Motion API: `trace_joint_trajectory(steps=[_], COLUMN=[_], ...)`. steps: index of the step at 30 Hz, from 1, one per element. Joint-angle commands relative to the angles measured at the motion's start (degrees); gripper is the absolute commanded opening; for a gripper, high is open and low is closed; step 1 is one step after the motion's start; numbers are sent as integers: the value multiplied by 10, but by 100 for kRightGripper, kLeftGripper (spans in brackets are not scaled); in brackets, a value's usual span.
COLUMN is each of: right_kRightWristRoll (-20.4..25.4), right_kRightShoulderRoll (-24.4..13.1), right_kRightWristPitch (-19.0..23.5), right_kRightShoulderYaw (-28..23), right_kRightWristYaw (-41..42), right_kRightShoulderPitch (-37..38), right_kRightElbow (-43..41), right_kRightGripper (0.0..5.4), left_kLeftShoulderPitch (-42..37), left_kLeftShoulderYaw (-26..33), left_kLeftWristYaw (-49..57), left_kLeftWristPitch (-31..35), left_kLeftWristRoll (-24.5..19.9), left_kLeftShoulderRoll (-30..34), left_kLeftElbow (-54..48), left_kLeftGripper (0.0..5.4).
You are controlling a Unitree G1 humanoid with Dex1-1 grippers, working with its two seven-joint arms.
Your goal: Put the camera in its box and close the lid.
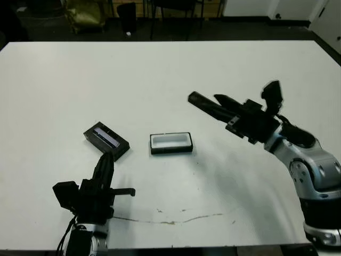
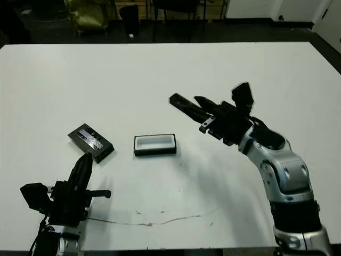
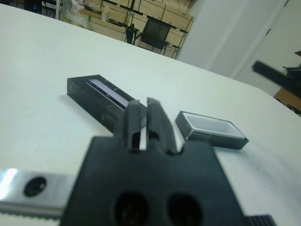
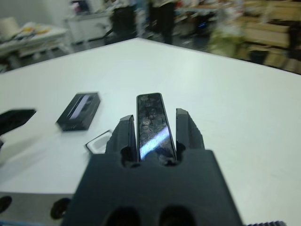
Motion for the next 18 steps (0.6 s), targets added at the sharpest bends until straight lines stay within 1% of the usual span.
trace_joint_trajectory(steps=[1, 4, 7, 9, 13, 15, 18], right_kRightWristRoll=[-26, -44, -52, -55, -65, -71, -76], right_kRightShoulderRoll=[-17, -12, -7, 2, 15, 21, 34], right_kRightWristPitch=[-40, -80, -78, -94, -104, -121, -150], right_kRightShoulderYaw=[25, 40, 54, 56, 62, 65, 67], right_kRightWristYaw=[70, 121, 164, 184, 209, 228, 265], right_kRightShoulderPitch=[-44, -73, -105, -116, -136, -147, -169], right_kRightElbow=[66, 120, 168, 197, 238, 261, 306], right_kRightGripper=[58, 58, 58, 58, 58, 58, 58], left_kLeftShoulderPitch=[18, 16, 16, 15, 16, 18, 17], left_kLeftShoulderYaw=[4, 3, 2, 2, 0, -3, -3], left_kLeftWristYaw=[-1, -3, -3, -2, 9, 17, 14], left_kLeftWristPitch=[5, 3, 5, 7, 8, 11, 5], left_kLeftWristRoll=[-8, -10, -11, -12, 5, 19, 23], left_kLeftShoulderRoll=[7, 8, 8, 7, 7, 9, 12], left_kLeftElbow=[10, 11, 11, 12, 10, 6, 8], left_kLeftGripper=[0, 0, 0, 0, 0, 0, 0])
